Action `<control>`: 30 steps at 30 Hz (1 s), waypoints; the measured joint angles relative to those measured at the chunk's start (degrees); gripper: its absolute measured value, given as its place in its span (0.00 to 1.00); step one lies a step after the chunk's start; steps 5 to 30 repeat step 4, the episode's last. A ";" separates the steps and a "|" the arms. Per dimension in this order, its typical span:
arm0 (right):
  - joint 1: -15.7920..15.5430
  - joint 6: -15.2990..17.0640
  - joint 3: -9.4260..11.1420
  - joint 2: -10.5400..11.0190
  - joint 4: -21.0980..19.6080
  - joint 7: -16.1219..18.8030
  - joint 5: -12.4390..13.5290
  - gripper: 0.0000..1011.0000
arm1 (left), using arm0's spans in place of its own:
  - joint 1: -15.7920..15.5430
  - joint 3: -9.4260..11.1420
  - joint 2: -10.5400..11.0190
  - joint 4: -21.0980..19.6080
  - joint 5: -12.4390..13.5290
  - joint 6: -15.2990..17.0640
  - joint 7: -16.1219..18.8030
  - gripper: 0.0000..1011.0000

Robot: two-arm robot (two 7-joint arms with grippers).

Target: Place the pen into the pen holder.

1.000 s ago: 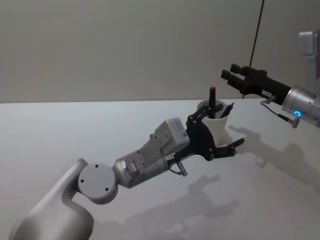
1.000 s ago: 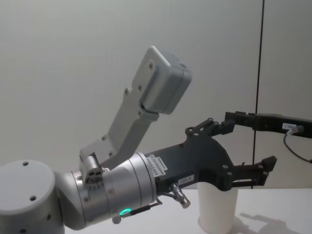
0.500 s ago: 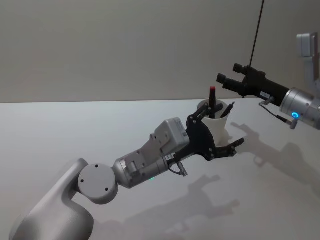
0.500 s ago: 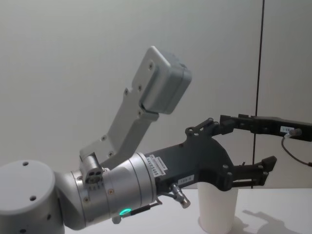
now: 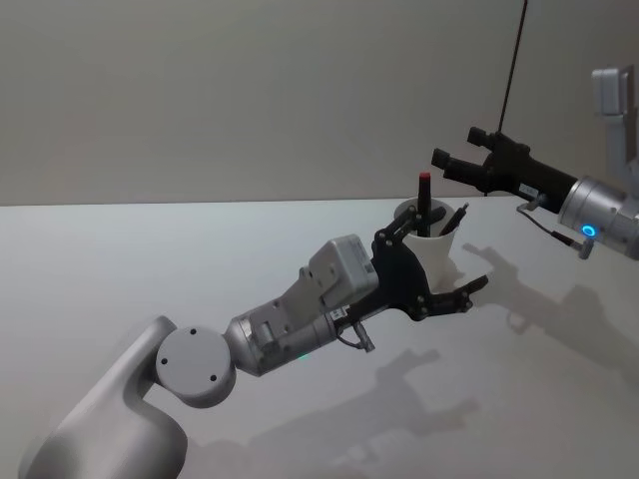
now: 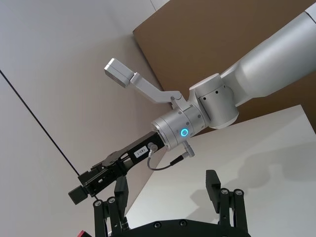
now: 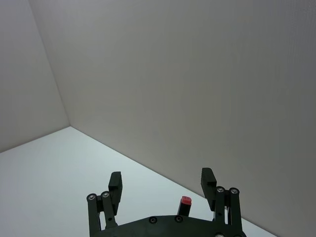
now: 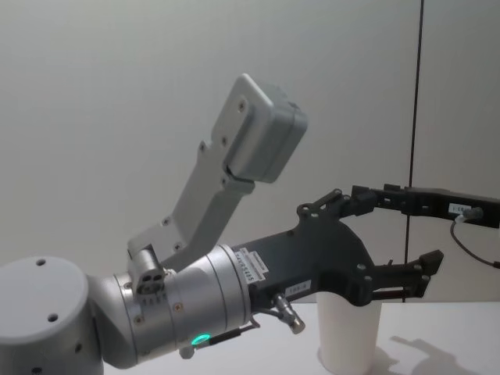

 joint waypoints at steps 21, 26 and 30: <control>0.02 -0.02 -0.03 -0.03 0.05 -0.02 0.03 0.99 | 0.00 0.00 0.00 0.00 0.00 0.00 0.00 0.99; 0.02 -0.02 -0.03 -0.03 0.05 -0.02 0.03 0.99 | 0.00 0.00 0.00 0.00 0.00 0.00 0.00 0.99; 0.02 -0.02 -0.03 -0.03 0.05 -0.02 0.03 0.99 | 0.00 0.00 0.00 0.00 0.00 0.00 0.00 0.99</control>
